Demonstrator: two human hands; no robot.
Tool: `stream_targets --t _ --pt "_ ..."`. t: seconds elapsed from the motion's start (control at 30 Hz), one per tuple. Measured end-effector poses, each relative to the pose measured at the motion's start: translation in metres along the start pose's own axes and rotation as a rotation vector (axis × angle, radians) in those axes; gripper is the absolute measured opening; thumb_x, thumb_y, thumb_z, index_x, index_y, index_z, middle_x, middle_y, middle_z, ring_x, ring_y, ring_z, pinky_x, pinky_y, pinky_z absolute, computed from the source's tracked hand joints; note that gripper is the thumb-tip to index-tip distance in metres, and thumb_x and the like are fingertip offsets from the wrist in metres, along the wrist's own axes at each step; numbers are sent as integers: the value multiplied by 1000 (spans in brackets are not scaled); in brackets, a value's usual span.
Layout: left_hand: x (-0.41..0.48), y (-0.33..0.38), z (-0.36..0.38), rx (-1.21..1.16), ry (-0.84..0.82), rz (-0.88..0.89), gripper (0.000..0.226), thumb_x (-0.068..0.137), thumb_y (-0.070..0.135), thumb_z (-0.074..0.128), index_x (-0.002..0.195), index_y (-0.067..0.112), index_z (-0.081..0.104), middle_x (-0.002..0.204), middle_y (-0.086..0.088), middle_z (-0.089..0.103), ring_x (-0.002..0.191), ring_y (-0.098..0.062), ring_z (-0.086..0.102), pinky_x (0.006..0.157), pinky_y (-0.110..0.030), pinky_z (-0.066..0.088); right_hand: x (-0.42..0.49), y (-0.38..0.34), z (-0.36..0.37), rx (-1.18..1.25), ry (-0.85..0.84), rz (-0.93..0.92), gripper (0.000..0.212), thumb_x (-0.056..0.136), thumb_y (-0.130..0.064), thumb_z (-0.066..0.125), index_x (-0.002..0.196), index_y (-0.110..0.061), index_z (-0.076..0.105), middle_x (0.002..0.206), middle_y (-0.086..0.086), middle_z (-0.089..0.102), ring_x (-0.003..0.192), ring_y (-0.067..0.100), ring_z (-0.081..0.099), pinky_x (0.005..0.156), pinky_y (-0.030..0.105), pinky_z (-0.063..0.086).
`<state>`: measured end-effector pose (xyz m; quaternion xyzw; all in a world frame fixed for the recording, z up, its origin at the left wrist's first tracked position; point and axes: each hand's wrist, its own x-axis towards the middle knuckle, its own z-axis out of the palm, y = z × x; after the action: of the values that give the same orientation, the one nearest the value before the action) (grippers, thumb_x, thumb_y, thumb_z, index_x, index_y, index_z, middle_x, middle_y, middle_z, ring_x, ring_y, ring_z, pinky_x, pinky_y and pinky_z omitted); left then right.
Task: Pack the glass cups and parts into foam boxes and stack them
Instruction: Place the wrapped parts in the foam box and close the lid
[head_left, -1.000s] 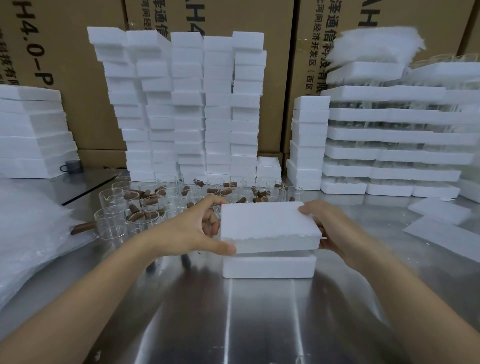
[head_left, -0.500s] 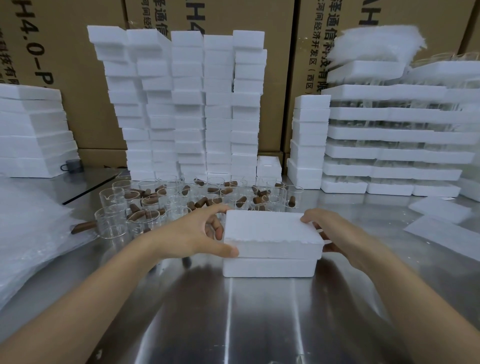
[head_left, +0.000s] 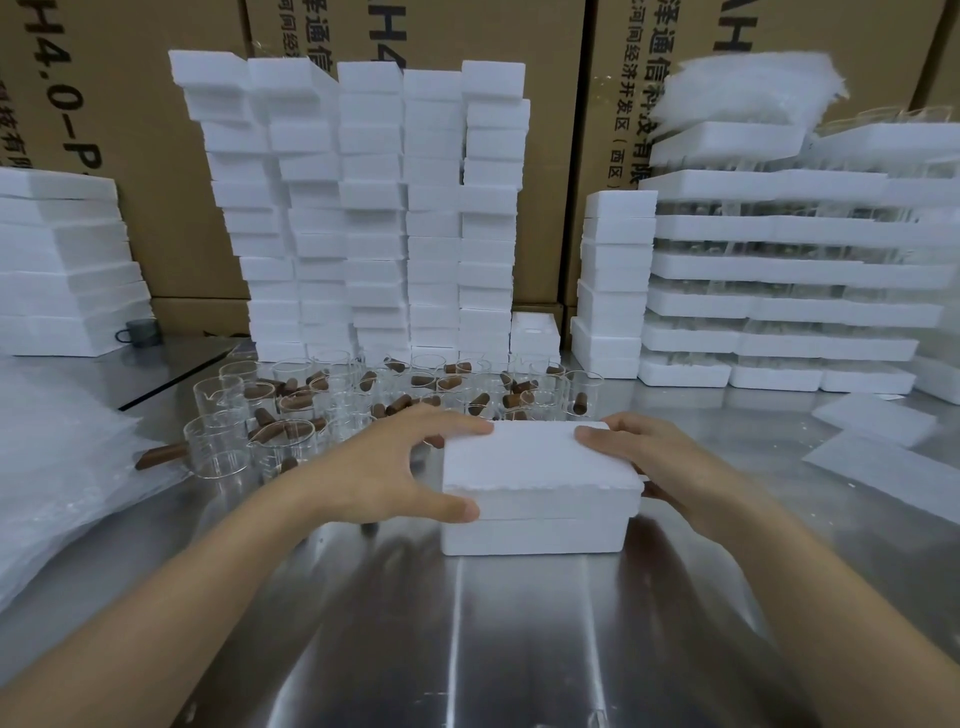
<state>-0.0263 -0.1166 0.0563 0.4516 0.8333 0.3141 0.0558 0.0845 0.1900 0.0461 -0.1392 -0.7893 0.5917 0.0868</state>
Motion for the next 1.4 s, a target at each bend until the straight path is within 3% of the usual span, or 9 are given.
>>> stream_targets --t 0.2,0.37,0.53,0.63,0.8,1.0,1.2,1.27,1.4 --pt "1 0 0 -28 -8 -18 76 79 45 94 143 58 55 144 39 43 115 34 43 86 7 38 -1 5 2 25 -45 -7 69 80 -56 84 118 -2 65 92 1 77 79 10 69 68 21 53" --pt "0 5 2 -51 0 -38 76 81 40 94 144 55 55 150 30 47 132 7 52 112 -22 42 -1 6 3 40 -61 -4 65 78 -58 85 113 -6 69 89 -2 77 73 8 70 57 16 51" --pt "0 5 2 -33 -35 -32 75 77 53 90 138 63 49 147 33 45 129 7 52 107 -26 46 -2 7 1 14 -128 -7 60 74 -68 82 111 -21 76 102 -3 80 85 7 74 75 27 47" --pt "0 5 5 -35 -30 -34 78 66 66 88 133 66 48 146 33 44 128 6 53 106 -30 51 -1 8 3 50 -138 -2 55 74 -67 83 107 -23 78 98 -4 80 81 8 72 71 26 46" --pt "1 2 9 -101 -19 -33 75 71 53 97 128 65 51 141 31 47 125 2 59 106 -30 54 0 10 8 88 -113 -10 54 71 -66 84 104 -23 80 92 -3 79 72 8 70 60 20 46" --pt "-1 3 10 -104 -37 -52 77 72 53 96 128 68 47 134 35 48 113 12 60 90 -14 54 3 12 7 64 -69 18 65 65 -67 87 106 -18 78 86 -2 78 67 8 68 62 27 44" --pt "0 -1 17 -150 -38 -75 91 62 55 101 133 68 45 128 31 61 111 1 69 101 -31 59 -1 9 6 12 -73 18 64 69 -66 84 107 -15 74 84 -4 75 65 7 66 61 26 42" --pt "1 0 17 -211 -12 -85 89 59 55 102 131 67 51 130 24 61 110 -6 72 102 -35 60 -3 6 5 23 -95 12 60 68 -68 82 103 -20 73 87 -6 75 68 6 67 63 25 44" --pt "3 0 9 -425 -4 -159 84 57 46 105 128 58 61 135 4 67 118 -18 72 108 -42 56 -13 -8 -3 42 -135 -31 62 77 -88 60 127 -53 69 123 -14 77 107 9 75 89 34 52"
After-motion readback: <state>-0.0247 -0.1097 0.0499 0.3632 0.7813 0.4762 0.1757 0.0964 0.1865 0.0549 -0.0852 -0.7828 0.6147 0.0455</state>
